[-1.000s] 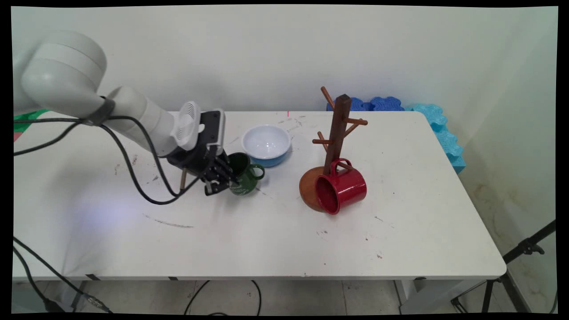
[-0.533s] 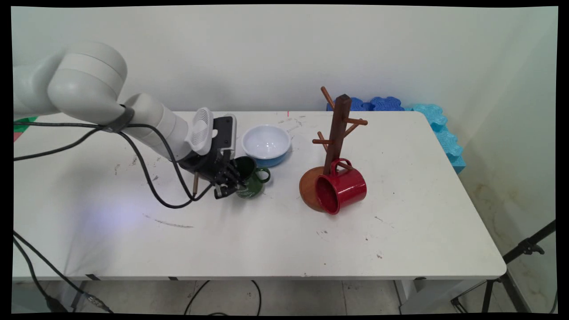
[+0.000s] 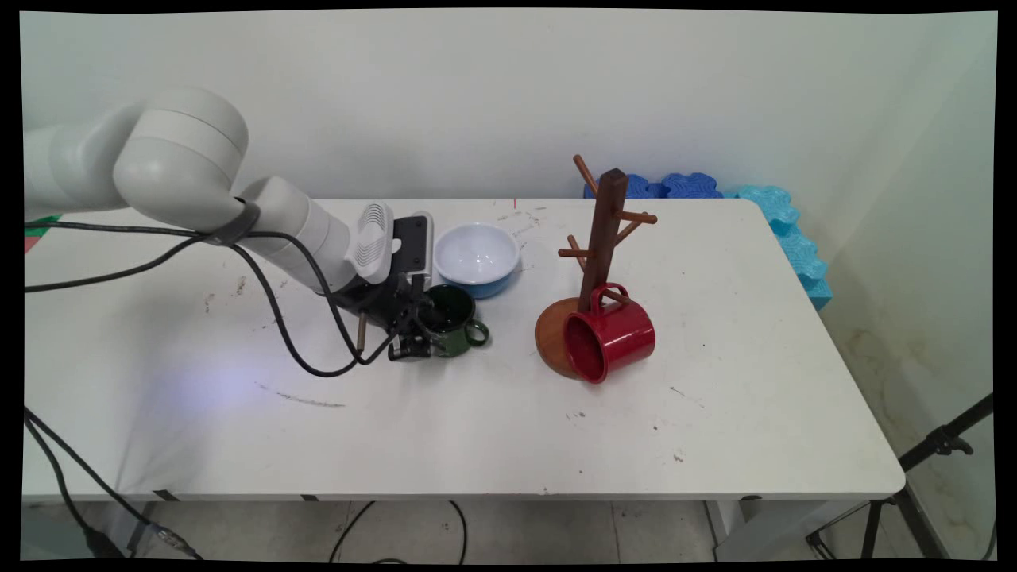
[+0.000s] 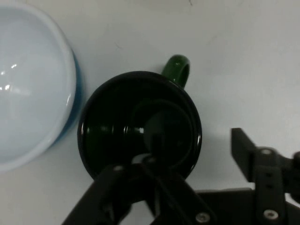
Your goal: Place the picked object on the table
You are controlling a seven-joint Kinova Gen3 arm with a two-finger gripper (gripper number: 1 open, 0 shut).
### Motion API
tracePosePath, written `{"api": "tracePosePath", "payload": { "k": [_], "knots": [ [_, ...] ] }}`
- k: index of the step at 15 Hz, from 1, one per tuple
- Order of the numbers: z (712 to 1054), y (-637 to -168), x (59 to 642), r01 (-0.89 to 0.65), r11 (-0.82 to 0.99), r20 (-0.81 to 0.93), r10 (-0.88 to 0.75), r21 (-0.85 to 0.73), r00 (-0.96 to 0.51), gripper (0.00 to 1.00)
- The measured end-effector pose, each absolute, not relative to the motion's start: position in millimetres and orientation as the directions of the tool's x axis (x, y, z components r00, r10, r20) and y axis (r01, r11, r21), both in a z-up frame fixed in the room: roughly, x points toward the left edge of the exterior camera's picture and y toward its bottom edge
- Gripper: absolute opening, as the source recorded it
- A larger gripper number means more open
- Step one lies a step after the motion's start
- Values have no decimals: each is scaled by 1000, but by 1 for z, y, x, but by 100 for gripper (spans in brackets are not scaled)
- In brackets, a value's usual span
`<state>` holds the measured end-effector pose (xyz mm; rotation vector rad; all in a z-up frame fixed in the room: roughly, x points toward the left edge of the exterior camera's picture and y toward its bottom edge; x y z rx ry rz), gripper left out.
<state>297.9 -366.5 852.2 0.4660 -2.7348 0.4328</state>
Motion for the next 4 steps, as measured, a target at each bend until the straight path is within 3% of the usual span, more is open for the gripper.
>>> {"api": "tracePosePath", "payload": {
  "k": [4],
  "knots": [
    [853, -368, 294, -368, 901, 384, -263, -232, -885, 100]
  ]
}}
